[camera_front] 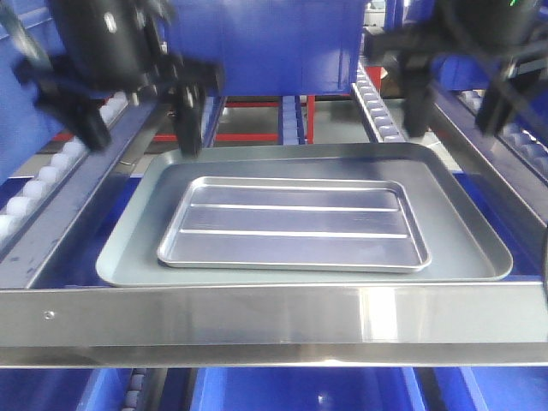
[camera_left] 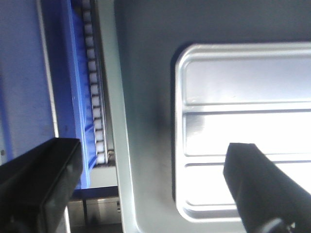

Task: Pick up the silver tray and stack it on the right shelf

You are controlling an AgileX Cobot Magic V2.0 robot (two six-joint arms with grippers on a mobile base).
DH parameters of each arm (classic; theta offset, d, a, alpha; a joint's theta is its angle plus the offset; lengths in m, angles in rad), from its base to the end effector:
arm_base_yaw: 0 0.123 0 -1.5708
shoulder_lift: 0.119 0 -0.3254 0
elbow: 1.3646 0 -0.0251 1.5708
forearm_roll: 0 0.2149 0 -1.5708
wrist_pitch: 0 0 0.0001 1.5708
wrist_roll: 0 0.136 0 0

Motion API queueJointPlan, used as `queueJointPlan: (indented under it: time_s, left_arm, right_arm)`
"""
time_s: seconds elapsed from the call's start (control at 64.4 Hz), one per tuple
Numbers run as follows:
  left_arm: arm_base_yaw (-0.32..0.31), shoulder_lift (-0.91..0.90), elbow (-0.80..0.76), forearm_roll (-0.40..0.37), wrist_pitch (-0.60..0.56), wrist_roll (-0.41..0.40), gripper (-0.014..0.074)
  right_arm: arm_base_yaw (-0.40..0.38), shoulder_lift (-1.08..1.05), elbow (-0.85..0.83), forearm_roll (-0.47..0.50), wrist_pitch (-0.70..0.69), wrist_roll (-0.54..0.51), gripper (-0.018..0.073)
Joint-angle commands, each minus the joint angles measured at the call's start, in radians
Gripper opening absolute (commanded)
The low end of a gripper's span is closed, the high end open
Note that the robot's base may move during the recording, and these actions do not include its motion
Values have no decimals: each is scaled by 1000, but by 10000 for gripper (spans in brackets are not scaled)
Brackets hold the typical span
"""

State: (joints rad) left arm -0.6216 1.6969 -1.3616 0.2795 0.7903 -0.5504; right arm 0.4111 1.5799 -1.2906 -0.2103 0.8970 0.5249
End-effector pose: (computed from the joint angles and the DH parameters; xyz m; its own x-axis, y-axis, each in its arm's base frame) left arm 0.3109 -0.1899 0.2966 -0.8176 0.1707 -0.5499 0.2196 0.9753 -0.0237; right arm 0.3016 0.1073 0.3083 -0.8745 0.0304 -0.4841 0.0104 0.9990 0.0440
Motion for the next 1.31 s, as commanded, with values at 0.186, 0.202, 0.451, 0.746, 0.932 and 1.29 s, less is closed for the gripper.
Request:
queueJointPlan:
  time_s: [0.186, 0.202, 0.451, 0.746, 0.932, 1.29]
  left_arm:
    - [-75, -299, 45, 39, -14, 88, 218]
    - [-81, -311, 57, 41, -14, 91, 192]
    - [-108, -516, 350, 16, -203, 92, -87]
    - [-108, -773, 744, 3, -550, 92, -100]
    - [-108, -1040, 859, 6, -628, 92, -100]
    - [-108, -1491, 859, 12, -618, 92, -100]
  right_arm:
    - [15, -268, 38, -50, -31, -16, 57]
    - [20, -280, 48, -54, -35, -19, 60]
    - [64, -473, 313, -78, -148, -29, 55]
    - [102, -711, 620, -134, -369, -29, 55]
    - [128, -938, 706, -171, -424, -37, 55]
    - [133, -1299, 707, -196, -473, -37, 56]
